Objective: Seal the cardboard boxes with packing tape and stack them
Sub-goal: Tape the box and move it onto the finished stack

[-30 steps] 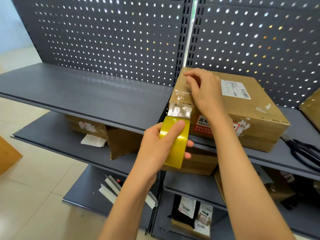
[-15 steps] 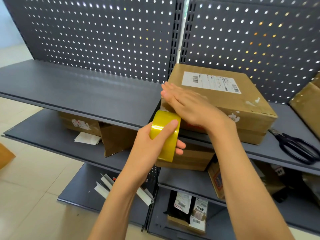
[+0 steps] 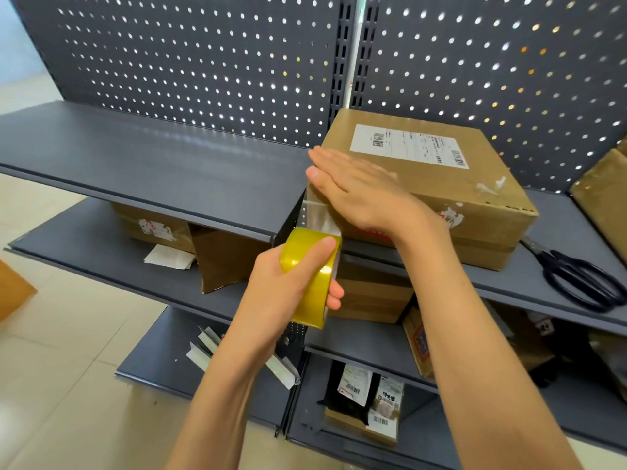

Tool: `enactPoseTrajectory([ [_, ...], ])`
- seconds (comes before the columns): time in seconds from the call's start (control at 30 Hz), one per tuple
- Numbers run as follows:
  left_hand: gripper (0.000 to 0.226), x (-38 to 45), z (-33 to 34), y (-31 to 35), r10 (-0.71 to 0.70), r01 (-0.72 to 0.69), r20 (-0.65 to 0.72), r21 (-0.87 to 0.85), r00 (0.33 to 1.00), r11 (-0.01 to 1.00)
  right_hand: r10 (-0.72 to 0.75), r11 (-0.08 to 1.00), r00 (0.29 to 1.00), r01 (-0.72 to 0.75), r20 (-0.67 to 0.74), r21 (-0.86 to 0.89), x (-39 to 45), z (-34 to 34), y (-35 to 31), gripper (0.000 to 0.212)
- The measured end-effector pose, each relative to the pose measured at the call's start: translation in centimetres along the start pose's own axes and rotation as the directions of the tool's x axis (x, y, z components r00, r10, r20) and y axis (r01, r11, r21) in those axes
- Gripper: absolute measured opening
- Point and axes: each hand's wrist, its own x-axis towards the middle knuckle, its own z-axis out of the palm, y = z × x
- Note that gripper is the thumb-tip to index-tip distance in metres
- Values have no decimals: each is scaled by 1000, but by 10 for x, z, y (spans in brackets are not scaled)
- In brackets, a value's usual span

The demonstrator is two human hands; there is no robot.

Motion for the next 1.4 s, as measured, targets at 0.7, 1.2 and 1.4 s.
enactPoseTrajectory([
  [0.7, 25, -4, 6, 3, 10, -11, -61, -9, 998, 1000, 111, 965, 819, 47, -563, 257, -26, 16, 9, 35],
  [1.2, 23, -2, 7, 3, 0, 0, -50, 9, 999, 1000, 585, 789, 432, -499, -686, 358, -159, 25, 104, 32],
  [1.4, 17, -4, 12, 5, -11, 11, -81, 3, 997, 1000, 738, 634, 459, -722, -495, 275, -162, 22, 141, 36],
])
